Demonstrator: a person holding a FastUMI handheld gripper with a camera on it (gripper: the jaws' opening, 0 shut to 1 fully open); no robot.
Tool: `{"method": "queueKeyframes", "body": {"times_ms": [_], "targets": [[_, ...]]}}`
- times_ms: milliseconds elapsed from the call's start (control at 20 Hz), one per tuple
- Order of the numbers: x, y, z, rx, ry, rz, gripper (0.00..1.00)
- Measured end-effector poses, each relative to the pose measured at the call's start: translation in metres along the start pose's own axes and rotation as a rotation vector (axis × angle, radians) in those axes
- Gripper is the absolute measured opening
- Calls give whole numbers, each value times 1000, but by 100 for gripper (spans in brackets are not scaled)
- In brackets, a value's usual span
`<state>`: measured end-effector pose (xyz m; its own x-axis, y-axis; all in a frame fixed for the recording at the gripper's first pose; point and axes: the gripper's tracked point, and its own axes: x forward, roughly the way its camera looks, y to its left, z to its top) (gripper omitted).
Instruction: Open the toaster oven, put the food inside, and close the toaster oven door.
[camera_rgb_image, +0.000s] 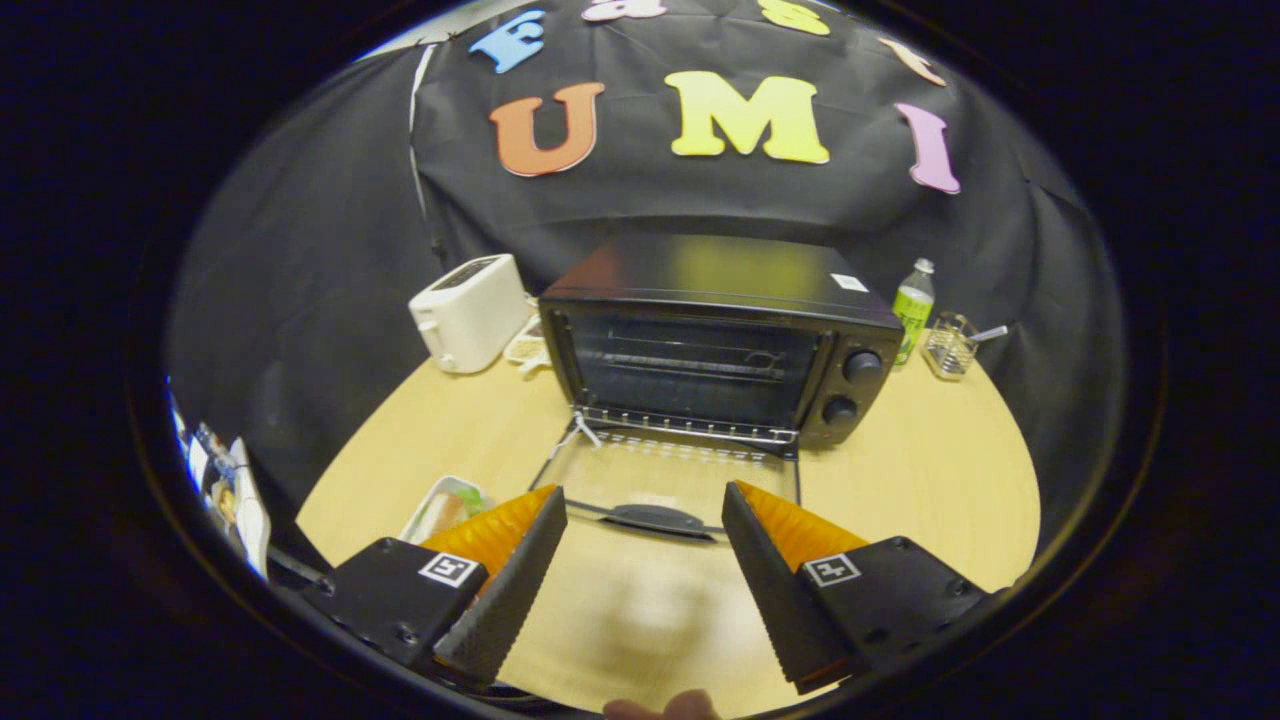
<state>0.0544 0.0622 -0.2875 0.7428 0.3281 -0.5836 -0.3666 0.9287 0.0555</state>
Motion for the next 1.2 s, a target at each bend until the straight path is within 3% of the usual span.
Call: {"method": "queueKeyframes", "body": {"times_ms": [350,750,950,1150,1200], "targets": [[0,87,-20,203,209,297,100],[44,128,-65,363,544,425,99],[63,141,-86,416,655,461,94],[67,144,-91,456,711,470,62],[68,147,-91,472,719,473,49]]}}
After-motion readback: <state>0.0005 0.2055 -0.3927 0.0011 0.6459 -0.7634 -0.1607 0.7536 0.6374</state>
